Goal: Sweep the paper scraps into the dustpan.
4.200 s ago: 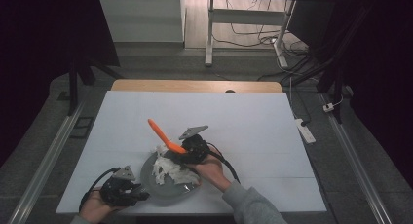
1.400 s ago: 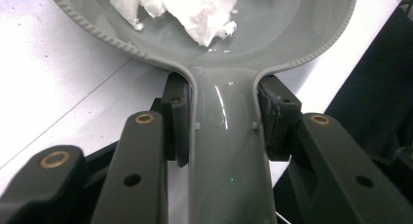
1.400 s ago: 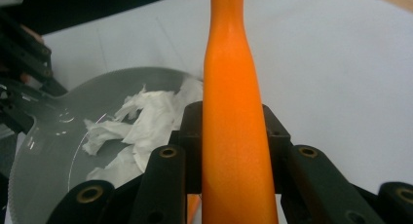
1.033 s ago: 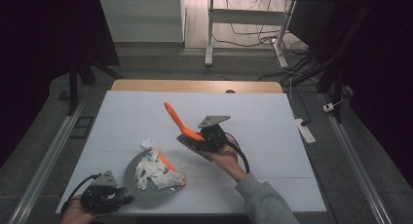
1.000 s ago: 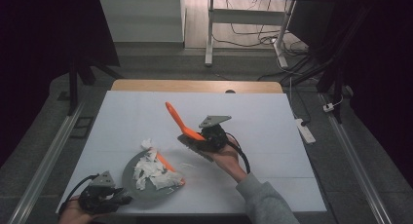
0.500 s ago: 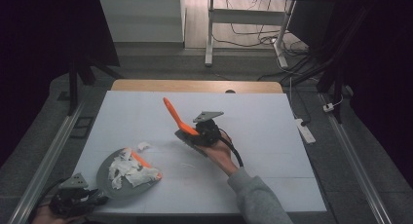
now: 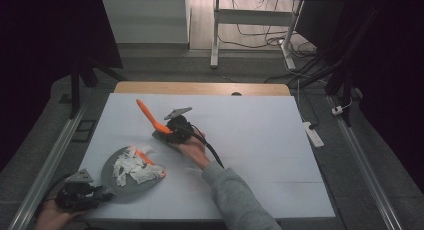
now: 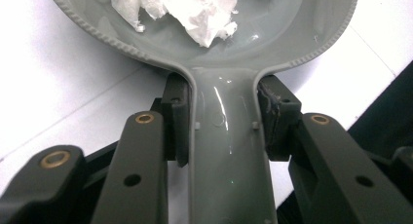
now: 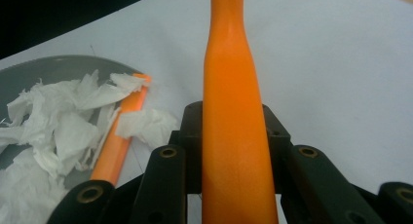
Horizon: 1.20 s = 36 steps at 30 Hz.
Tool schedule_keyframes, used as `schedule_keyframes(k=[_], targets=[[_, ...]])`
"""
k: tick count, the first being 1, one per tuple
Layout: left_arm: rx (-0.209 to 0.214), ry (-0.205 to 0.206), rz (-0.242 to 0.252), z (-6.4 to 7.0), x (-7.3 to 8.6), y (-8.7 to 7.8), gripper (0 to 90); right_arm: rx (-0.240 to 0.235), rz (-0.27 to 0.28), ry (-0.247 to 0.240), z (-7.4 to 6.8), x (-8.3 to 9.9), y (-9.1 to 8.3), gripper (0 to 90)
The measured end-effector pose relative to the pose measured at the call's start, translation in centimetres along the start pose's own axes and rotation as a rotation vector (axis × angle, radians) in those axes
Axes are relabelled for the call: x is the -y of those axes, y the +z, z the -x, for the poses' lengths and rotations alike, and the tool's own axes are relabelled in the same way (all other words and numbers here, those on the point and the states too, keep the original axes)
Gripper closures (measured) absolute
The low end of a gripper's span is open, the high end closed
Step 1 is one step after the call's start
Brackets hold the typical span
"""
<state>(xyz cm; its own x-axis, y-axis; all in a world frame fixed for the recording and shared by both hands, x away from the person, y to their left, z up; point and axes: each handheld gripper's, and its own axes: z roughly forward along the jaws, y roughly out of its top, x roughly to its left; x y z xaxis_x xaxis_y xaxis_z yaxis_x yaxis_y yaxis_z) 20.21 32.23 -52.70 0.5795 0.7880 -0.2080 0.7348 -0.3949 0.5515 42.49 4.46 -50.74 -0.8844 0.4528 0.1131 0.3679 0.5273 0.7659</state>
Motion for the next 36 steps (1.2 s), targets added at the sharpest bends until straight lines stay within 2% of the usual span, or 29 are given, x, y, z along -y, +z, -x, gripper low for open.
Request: schedule_keyframes(k=[5,10,13,16,20,22,25,28,32,36], targets=[[0.001,0.007,-0.004,-0.2,-0.3,0.1,61.7,-0.034,-0.033,-0.007,-1.2,-0.3,1.5,70.7],[0.005,0.010,-0.004,-0.2,-0.6,0.3,61.7,-0.109,-0.075,-0.043,-3.3,-0.5,2.0,70.7],[0.013,0.023,0.000,0.1,-0.6,0.5,61.7,-0.162,-0.072,-0.076,-4.4,-0.2,1.2,70.7],[0.031,0.055,-0.003,0.6,-0.7,0.8,61.7,-0.184,-0.017,-0.069,-4.7,-0.1,-0.8,70.7],[0.051,0.093,-0.008,1.4,-1.0,1.3,61.7,-0.132,0.034,-0.067,-3.8,0.2,-4.3,70.7],[0.058,0.095,-0.005,1.7,-1.2,1.6,61.7,-0.097,0.043,-0.061,-3.3,0.7,-6.2,70.7],[0.070,0.118,-0.009,2.1,-1.5,1.8,61.7,-0.042,0.051,-0.047,-2.4,2.2,-8.8,70.6],[0.085,0.141,-0.019,2.6,-1.8,2.1,61.7,0.021,0.041,-0.009,-1.4,4.1,-11.0,70.6],[0.094,0.156,-0.022,3.2,-2.3,2.4,61.7,0.097,0.019,0.053,-0.1,6.5,-12.7,70.6],[0.107,0.174,-0.029,3.8,-2.8,2.8,61.7,0.139,0.012,0.106,0.7,7.7,-12.9,70.6]])
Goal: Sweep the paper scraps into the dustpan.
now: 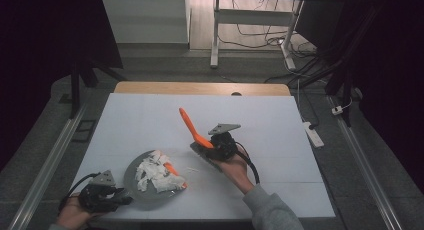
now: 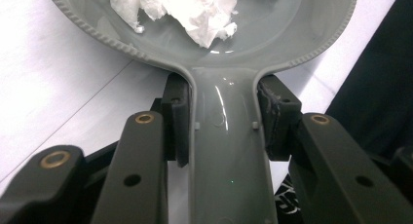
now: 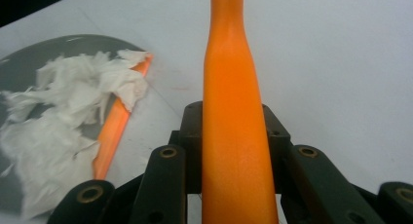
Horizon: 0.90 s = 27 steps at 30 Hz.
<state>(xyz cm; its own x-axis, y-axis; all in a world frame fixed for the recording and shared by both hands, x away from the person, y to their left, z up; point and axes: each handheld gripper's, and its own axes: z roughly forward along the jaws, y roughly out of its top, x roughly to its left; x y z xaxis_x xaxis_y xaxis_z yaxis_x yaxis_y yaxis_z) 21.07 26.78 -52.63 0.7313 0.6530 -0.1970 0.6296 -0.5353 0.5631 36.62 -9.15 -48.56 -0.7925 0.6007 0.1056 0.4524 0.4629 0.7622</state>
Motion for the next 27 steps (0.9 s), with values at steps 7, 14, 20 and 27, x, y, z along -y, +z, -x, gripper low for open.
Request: schedule_keyframes(k=[7,14,20,27], targets=[[0.014,0.017,-0.012,0.5,-0.6,0.5,61.8,-0.011,-0.042,0.003,-1.4,0.4,2.7,70.7],[0.017,0.007,-0.009,0.5,-0.6,0.7,61.7,-0.144,-0.022,0.007,-6.3,-0.8,5.6,70.7],[0.016,0.002,-0.003,0.5,-0.6,0.8,61.7,-0.176,0.052,-0.029,-7.3,-2.3,4.0,70.7],[0.015,-0.002,-0.001,0.5,-0.6,0.8,61.7,-0.077,0.052,0.004,-2.7,-3.0,4.6,70.7]])
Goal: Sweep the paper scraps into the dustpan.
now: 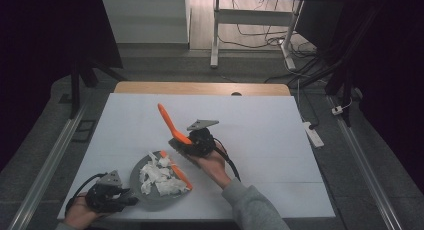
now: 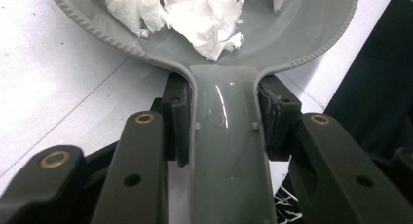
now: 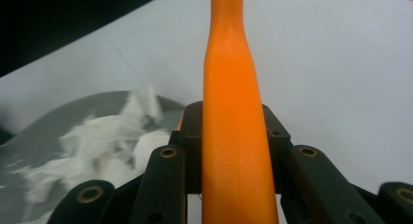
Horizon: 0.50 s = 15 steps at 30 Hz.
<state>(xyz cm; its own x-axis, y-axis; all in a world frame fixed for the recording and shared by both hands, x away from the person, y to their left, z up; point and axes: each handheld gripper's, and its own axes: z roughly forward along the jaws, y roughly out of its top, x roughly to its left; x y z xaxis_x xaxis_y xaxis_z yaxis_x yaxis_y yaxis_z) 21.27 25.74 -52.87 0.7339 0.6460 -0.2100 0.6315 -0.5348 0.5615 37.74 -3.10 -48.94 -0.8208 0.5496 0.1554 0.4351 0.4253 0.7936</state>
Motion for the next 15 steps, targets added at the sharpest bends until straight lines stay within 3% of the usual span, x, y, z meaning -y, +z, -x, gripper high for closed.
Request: schedule_keyframes(k=[3,6,12,15], targets=[[-0.002,-0.003,0.000,0.0,0.0,0.0,61.7,0.019,-0.013,0.032,1.0,0.4,1.2,70.6],[-0.004,-0.009,0.001,0.1,-0.1,0.0,61.7,0.019,-0.036,0.031,1.0,0.9,2.4,70.7],[-0.012,-0.013,0.001,0.1,-0.2,0.1,61.7,-0.047,-0.050,0.020,-2.4,1.3,3.0,70.7],[-0.013,-0.015,0.005,0.2,-0.2,0.2,61.7,-0.098,-0.026,0.032,-4.0,1.2,2.4,70.7]])
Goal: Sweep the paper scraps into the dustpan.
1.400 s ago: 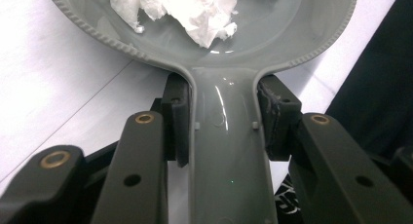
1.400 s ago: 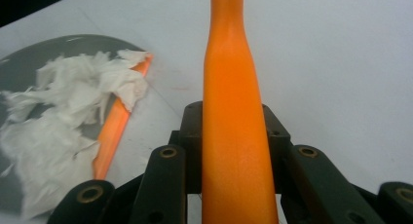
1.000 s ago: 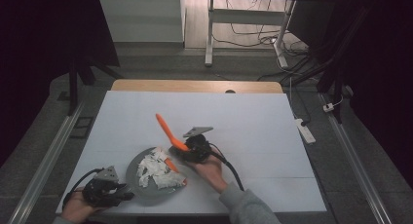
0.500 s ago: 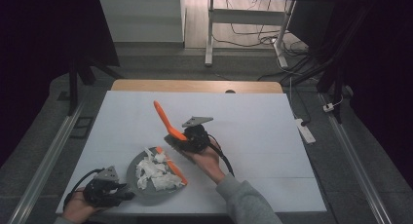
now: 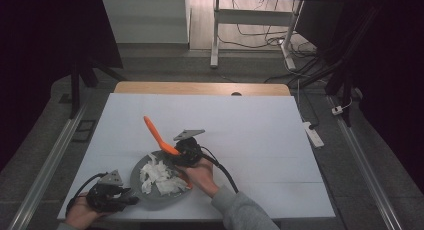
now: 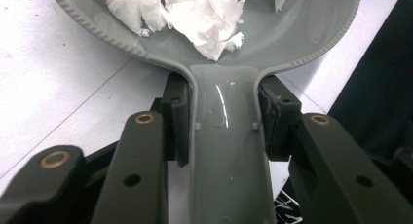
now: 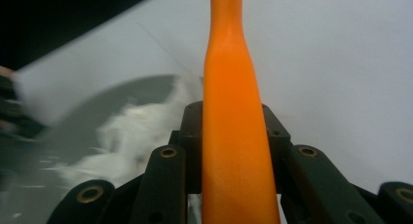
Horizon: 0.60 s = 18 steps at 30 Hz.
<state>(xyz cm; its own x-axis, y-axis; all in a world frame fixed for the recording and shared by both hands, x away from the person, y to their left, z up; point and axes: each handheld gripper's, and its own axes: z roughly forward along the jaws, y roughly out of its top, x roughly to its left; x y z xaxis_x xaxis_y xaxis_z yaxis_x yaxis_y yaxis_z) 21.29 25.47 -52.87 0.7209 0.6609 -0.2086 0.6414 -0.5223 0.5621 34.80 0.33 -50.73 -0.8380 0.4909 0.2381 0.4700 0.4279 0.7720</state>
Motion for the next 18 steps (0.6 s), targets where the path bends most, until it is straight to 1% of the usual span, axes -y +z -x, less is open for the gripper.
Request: schedule_keyframes(k=[1,3,5,7,10,12,14,15,18], targets=[[-0.001,0.000,0.003,0.0,0.0,0.0,61.7,-0.009,0.014,-0.001,-0.4,-0.1,-0.3,70.7],[-0.007,0.003,0.011,0.1,0.0,0.0,61.7,-0.012,0.044,-0.025,-0.8,-0.5,-1.0,70.7],[-0.019,0.003,0.020,0.1,0.0,-0.1,61.7,-0.005,0.070,-0.028,-0.7,-0.8,-1.8,70.7],[-0.022,0.003,0.040,0.0,0.0,-0.1,61.7,0.024,0.085,-0.040,-0.2,-1.1,-2.6,70.7],[-0.030,0.011,0.066,0.0,0.1,-0.3,61.7,0.037,0.127,-0.028,0.9,-1.4,-4.0,70.7],[-0.033,0.005,0.079,0.1,0.0,-0.3,61.7,0.045,0.148,-0.023,1.4,-1.5,-5.0,70.6],[-0.040,0.008,0.091,0.1,0.0,-0.3,61.7,0.062,0.164,-0.020,1.9,-1.6,-5.9,70.6],[-0.037,0.002,0.095,0.1,0.0,-0.4,61.7,0.067,0.171,-0.023,2.2,-1.7,-6.3,70.7],[-0.043,0.000,0.107,0.1,0.0,-0.4,61.7,0.085,0.184,-0.022,2.9,-1.6,-7.5,70.7]])
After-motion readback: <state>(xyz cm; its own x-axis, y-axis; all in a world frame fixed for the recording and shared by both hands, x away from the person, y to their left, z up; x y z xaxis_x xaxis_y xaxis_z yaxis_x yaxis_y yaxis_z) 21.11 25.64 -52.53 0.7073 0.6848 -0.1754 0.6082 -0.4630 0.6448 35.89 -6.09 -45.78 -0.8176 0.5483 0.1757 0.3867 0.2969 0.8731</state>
